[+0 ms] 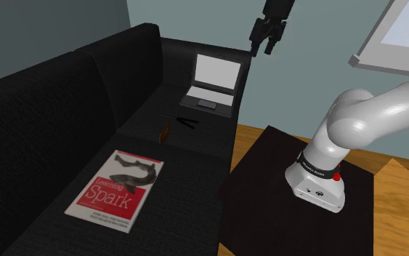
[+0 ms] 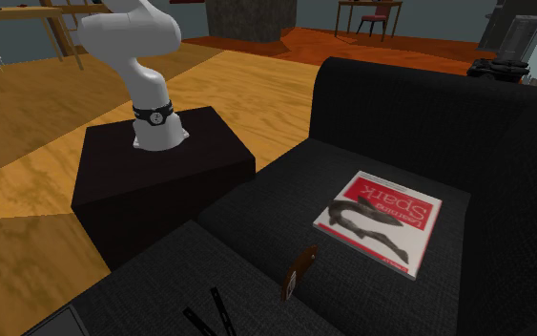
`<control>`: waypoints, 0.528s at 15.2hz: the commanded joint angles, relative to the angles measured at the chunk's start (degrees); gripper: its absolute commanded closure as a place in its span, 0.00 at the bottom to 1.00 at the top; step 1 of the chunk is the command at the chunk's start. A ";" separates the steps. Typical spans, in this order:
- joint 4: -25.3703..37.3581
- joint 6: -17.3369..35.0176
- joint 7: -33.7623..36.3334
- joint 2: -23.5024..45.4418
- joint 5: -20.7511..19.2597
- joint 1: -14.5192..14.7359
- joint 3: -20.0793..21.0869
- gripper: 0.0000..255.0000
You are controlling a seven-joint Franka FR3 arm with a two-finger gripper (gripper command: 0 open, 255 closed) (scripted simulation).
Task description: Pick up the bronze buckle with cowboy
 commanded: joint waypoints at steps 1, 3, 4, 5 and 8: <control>0.00 0.00 0.00 0.00 0.00 0.00 0.00 0.00; -1.05 3.86 -0.33 2.92 0.22 0.49 0.35 0.00; -1.45 5.79 -0.49 4.49 0.33 0.73 0.53 0.00; -1.78 7.69 -0.65 6.13 0.44 0.99 0.69 0.00; -2.27 13.31 -1.16 11.41 0.78 1.70 1.21 0.00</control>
